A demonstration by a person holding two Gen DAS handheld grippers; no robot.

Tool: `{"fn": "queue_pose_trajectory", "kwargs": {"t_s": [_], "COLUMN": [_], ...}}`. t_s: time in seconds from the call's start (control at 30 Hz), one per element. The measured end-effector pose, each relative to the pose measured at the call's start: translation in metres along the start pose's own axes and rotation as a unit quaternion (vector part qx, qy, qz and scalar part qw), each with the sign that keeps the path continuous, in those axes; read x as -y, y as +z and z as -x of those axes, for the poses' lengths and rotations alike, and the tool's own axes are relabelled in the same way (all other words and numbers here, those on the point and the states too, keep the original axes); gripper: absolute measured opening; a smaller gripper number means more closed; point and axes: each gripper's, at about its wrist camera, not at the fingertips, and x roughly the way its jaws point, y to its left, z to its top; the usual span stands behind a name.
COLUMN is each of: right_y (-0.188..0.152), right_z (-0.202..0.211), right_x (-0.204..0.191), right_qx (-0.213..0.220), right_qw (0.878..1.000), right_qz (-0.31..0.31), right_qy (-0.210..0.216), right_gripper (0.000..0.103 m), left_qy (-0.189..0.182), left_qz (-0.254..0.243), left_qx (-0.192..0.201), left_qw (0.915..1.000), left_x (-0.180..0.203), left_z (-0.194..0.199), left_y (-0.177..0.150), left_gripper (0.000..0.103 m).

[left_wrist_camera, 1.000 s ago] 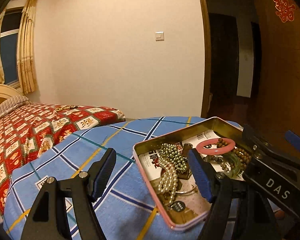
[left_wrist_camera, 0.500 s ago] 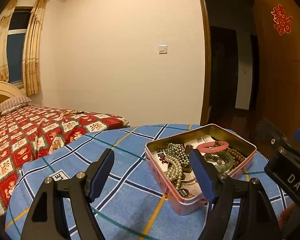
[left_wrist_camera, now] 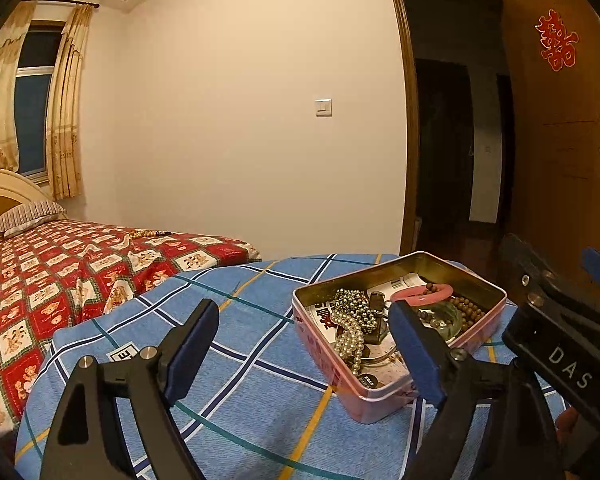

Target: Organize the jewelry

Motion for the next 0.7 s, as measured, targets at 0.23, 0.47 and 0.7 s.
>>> {"fn": "queue_pose_trajectory", "kwargs": {"t_s": [0.23, 0.47, 0.7], "right_y": [-0.0001, 0.0002, 0.0001], "right_z": [0.0001, -0.0005, -0.0005], "right_x": [0.0009, 0.0015, 0.0025], "right_qx": [-0.002, -0.005, -0.006], "right_qw": [1.0, 1.0, 1.0], "right_qz": [-0.002, -0.004, -0.007], "right_qy": [0.001, 0.001, 0.0], "right_gripper": [0.103, 0.103, 0.103], "left_qy": [0.001, 0.002, 0.002], "left_qz": [0.001, -0.001, -0.002], "left_qx": [0.0, 0.0, -0.001], "left_qw": [1.0, 1.0, 1.0], "left_x": [-0.0002, -0.0001, 0.0], "left_z": [0.0005, 0.0005, 0.001], "left_y": [-0.0002, 0.0003, 0.0004], "left_gripper": [0.087, 0.087, 0.087]}}
